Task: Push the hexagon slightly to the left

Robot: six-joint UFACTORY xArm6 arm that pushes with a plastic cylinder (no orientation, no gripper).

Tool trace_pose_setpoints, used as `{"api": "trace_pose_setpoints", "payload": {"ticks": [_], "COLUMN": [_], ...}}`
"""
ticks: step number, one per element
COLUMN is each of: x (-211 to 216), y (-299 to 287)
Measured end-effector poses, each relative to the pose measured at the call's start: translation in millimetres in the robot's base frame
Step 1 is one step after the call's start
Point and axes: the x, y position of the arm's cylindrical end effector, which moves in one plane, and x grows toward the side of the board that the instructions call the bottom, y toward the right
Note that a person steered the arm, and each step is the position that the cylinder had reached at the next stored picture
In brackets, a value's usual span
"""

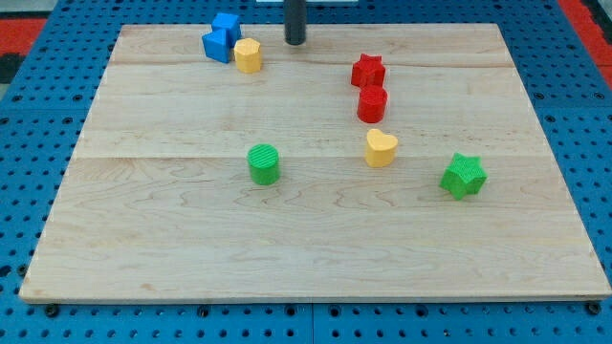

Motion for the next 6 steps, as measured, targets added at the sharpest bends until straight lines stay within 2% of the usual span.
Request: {"api": "trace_pose_setpoints", "payload": {"ticks": [1, 2, 3, 4, 5, 6], "x": [10, 15, 86, 99, 62, 60], "y": [-50, 2, -19, -102, -116, -66]}}
